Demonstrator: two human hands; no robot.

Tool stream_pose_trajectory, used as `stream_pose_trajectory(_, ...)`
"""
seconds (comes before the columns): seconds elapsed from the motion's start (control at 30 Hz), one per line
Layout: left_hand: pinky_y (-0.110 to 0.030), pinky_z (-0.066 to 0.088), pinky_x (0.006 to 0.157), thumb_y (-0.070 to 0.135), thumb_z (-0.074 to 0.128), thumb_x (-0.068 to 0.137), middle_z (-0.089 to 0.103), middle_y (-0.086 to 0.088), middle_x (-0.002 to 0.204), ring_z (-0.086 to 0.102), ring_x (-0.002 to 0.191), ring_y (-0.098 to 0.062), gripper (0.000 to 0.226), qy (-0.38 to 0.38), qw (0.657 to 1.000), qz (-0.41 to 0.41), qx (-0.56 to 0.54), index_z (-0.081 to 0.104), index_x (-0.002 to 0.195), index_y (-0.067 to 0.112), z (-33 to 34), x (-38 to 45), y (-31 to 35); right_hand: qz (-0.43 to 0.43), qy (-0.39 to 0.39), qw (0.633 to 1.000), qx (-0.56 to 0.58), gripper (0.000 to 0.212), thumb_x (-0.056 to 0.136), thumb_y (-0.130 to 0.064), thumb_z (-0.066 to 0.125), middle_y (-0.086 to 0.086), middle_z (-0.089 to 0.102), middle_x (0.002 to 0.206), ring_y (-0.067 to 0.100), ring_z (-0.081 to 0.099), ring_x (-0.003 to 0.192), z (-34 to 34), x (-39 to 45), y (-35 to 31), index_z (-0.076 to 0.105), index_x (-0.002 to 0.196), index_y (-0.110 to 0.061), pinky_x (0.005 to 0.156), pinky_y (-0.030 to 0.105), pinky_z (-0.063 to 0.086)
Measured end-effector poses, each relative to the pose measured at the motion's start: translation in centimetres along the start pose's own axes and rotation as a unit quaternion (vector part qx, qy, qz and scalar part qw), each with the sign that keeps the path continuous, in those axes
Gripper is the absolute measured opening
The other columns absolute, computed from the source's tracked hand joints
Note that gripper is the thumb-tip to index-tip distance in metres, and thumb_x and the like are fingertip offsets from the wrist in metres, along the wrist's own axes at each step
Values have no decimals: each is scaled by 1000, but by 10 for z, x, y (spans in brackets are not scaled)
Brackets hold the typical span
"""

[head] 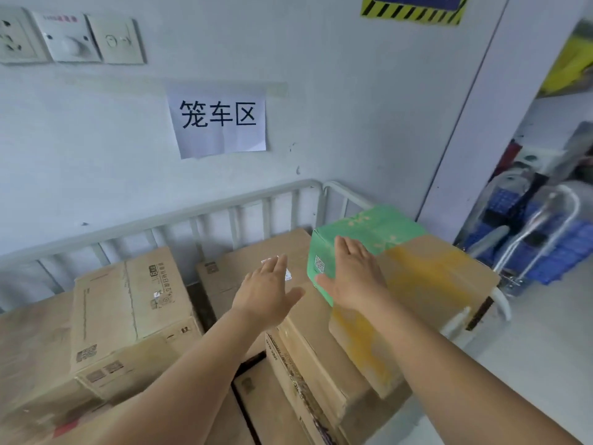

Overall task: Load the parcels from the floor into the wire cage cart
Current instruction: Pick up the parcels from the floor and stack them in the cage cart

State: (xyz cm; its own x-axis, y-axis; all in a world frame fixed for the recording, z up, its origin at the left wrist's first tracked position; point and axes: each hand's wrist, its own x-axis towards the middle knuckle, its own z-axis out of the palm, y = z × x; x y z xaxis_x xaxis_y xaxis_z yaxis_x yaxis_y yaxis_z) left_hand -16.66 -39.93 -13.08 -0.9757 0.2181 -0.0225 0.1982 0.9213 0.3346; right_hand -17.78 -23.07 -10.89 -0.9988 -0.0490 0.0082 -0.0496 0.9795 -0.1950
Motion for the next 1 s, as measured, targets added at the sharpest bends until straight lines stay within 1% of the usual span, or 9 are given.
stream_pose_trajectory(0.27, -36, 25, 114, 50, 40, 97, 21, -5, 158, 26, 143, -23, 74, -19, 999, 23, -27, 10, 154, 12, 27, 36, 70, 90, -10, 995, 38, 90, 94, -56, 46, 7, 2, 164, 26, 4, 150, -20, 14, 103, 0, 156, -10, 120, 38, 10)
stream_pose_trajectory(0.37, -37, 23, 114, 48, 39, 98, 18, -10, 159, 21, 145, -25, 75, -45, 998, -22, -37, 7, 154, 9, 35, 58, 91, 112, -20, 993, 39, 92, 93, -59, 46, 8, 5, 163, 27, 8, 150, -20, 35, 149, 2, 156, -10, 121, 41, 14)
stream_pose_trajectory(0.47, -39, 38, 101, 48, 42, 96, 37, -13, 148, 42, 131, -30, 71, -51, 994, -88, -42, 20, 149, 7, 42, 85, 105, 121, -45, 991, 35, 92, 92, -61, 45, 10, 9, 163, 28, 12, 149, -20, 63, 188, 4, 156, -9, 119, 42, 17)
stream_pose_trajectory(0.53, -39, 43, 90, 50, 43, 96, 47, -14, 136, 51, 119, -32, 68, -51, 990, -131, -19, 27, 142, 4, 45, 101, 113, 122, -54, 990, 38, 91, 90, -63, 46, 12, 20, 160, 31, 22, 145, -21, 84, 207, 13, 154, -8, 115, 44, 26)
stream_pose_trajectory(0.63, -38, 44, 87, 50, 43, 96, 52, -14, 130, 54, 115, -31, 66, -50, 982, -181, -15, 29, 140, 2, 49, 118, 124, 116, -64, 990, 41, 83, 87, -61, 51, 15, 39, 147, 34, 40, 133, -22, 113, 226, 29, 145, -7, 104, 43, 40)
stream_pose_trajectory(0.73, -32, 42, 84, 46, 47, 96, 53, -14, 129, 53, 118, -30, 67, -54, 974, -218, -43, 28, 141, 0, 55, 129, 126, 118, -111, 985, 56, 86, 84, -63, 51, 14, 44, 142, 33, 46, 127, -19, 138, 238, 30, 145, -6, 98, 41, 43)
stream_pose_trajectory(0.83, -28, 39, 78, 43, 52, 94, 55, -14, 126, 54, 114, -29, 59, -54, 966, -239, -85, 38, 134, 2, 60, 137, 122, 95, -157, 980, 80, 80, 80, -65, 51, 10, 57, 131, 29, 56, 113, -11, 156, 244, 44, 140, -12, 91, 37, 48)
stream_pose_trajectory(0.9, -26, 39, 78, 40, 55, 93, 56, -13, 124, 54, 112, -29, 55, -47, 961, -248, -111, 42, 131, 3, 63, 140, 120, 89, -159, 979, 88, 69, 85, -58, 54, 11, 58, 129, 28, 56, 111, -6, 165, 245, 50, 136, -12, 88, 34, 49)
stream_pose_trajectory(1.0, -26, 40, 80, 37, 61, 90, 57, -12, 124, 55, 112, -28, 53, -24, 953, -260, -151, 44, 129, 6, 64, 144, 113, 99, -160, 978, 94, 79, 79, -61, 62, 14, 54, 130, 29, 56, 110, -3, 175, 238, 49, 136, -8, 85, 33, 49)
